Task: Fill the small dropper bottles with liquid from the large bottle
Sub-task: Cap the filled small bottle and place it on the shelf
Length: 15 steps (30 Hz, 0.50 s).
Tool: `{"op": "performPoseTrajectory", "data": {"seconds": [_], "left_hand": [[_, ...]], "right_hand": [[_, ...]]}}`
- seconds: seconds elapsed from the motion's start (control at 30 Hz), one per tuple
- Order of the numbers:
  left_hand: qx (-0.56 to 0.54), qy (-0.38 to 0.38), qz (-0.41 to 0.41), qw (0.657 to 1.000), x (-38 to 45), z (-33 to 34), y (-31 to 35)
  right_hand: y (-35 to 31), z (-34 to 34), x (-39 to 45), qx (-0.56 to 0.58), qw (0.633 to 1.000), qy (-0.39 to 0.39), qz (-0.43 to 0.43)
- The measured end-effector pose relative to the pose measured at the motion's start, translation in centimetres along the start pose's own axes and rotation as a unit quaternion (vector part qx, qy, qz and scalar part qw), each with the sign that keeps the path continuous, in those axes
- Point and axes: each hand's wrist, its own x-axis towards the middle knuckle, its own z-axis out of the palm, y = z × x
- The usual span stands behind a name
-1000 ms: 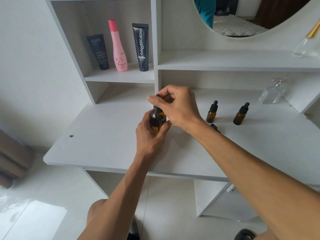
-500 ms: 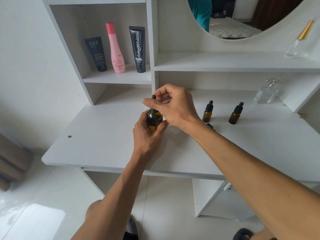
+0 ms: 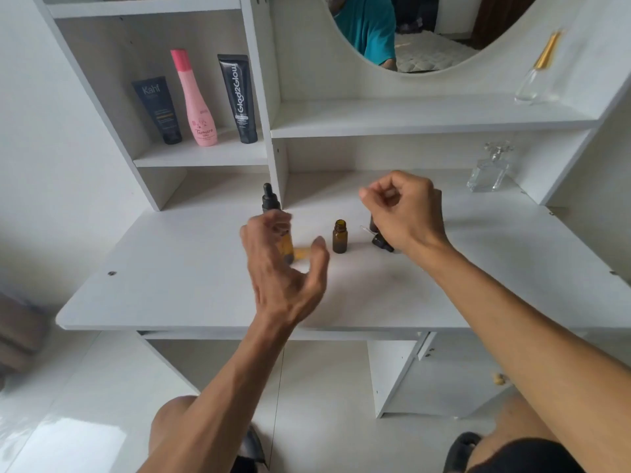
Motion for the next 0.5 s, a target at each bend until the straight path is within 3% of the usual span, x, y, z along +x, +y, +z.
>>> {"op": "performPoseTrajectory", "data": {"seconds": [0.1, 0.23, 0.3, 0.5], "left_hand": [[0.028, -0.063, -0.002, 0.998, -0.2, 2.5, 1.3], [0.078, -0.168, -0.16, 0.97, -0.1, 4.8, 1.2], [0.101, -0.212, -0.19, 0.953, 0.0, 5.3, 0.6], [0.136, -0.236, -0.206, 0.94, 1.0, 6.0, 0.0]], "right_hand": [[2.6, -0.6, -0.9, -0.034, 0.999, -0.011, 0.029], [4.8, -0.7, -2.4, -0.074, 0.994, -0.04, 0.071], [5.5, -0.3, -2.8, -0.087, 0.991, -0.048, 0.087], [5.8, 0.9, -3.0, -0.091, 0.99, -0.05, 0.091]]}}
